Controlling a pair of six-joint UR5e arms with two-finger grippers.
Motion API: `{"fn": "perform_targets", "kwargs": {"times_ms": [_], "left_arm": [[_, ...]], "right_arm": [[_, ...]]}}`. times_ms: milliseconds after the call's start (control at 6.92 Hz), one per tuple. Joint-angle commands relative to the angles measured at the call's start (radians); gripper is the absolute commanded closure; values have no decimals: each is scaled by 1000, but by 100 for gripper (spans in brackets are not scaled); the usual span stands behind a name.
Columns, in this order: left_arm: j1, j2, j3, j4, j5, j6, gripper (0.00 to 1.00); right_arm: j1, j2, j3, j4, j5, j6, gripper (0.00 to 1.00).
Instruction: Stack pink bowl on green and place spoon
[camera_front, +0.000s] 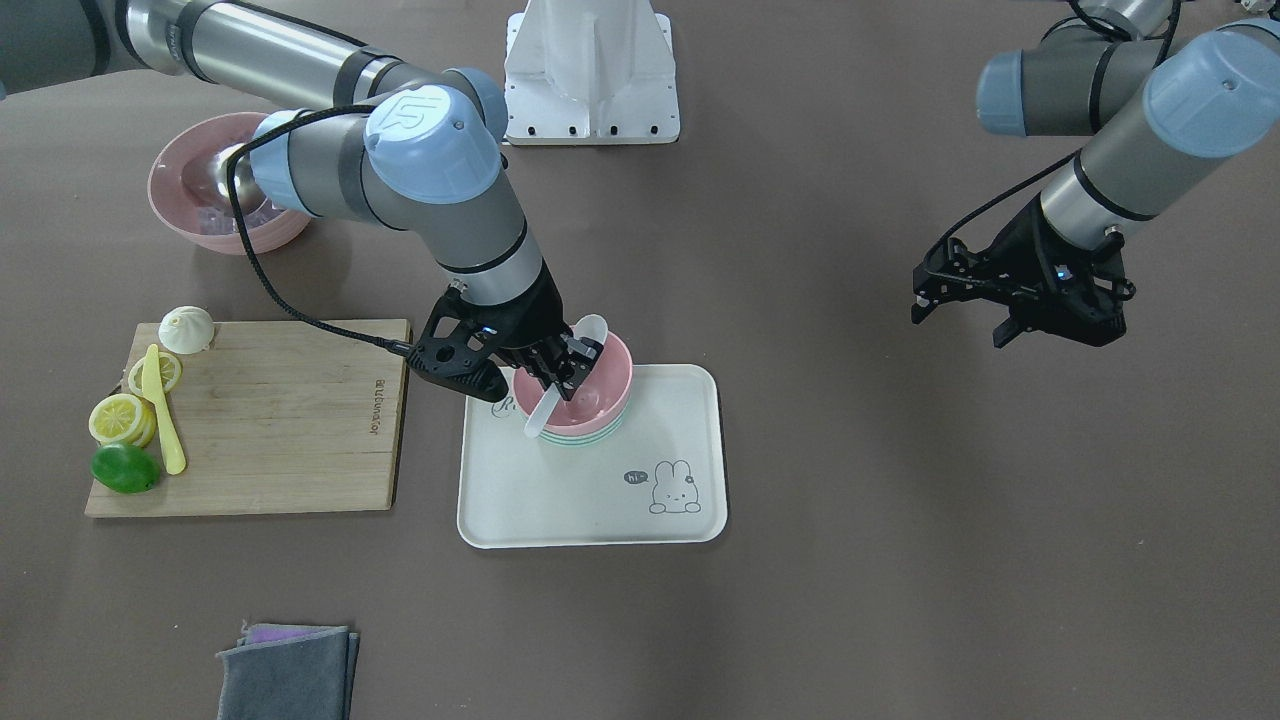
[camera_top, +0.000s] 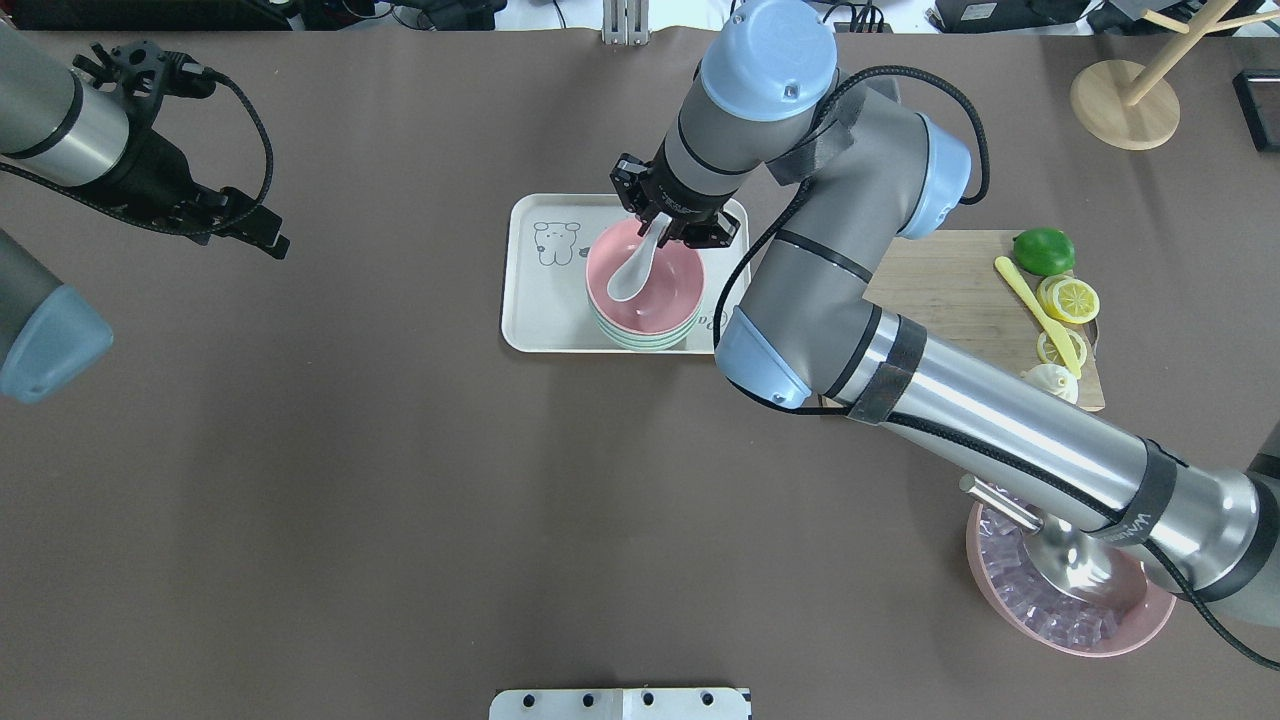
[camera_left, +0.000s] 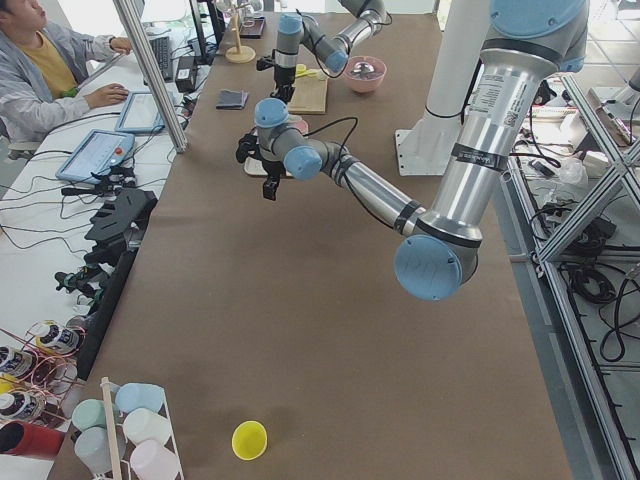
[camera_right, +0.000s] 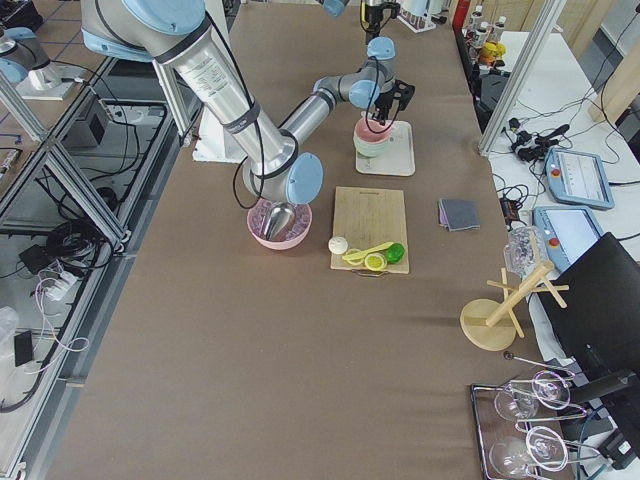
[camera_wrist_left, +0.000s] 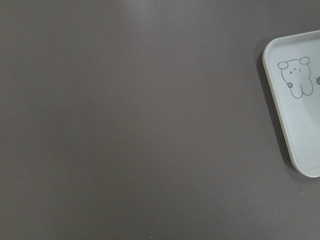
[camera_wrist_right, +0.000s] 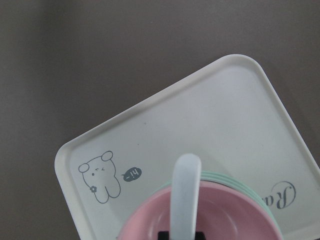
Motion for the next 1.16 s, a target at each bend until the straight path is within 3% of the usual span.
{"fn": "perform_targets", "kwargs": {"times_ms": [0,289,578,723,1012], "left_arm": [[1,4,9,-2,6,1,2],[-17,17,9,1,3,19,2],[-133,150,11,3,0,308,2],[-191,250,11,-6,-5,401,2],[-325,370,20,6,-21,546,2]], "right_arm": [[12,-141,167,-11,-1,-13,0],[193,-333,268,-40,165,-289,0],[457,-592,268,-47,328,-888,0],[583,-695,218,-50,333,-1206,0],[787,-738,66,-75,335,-1625,0]]}}
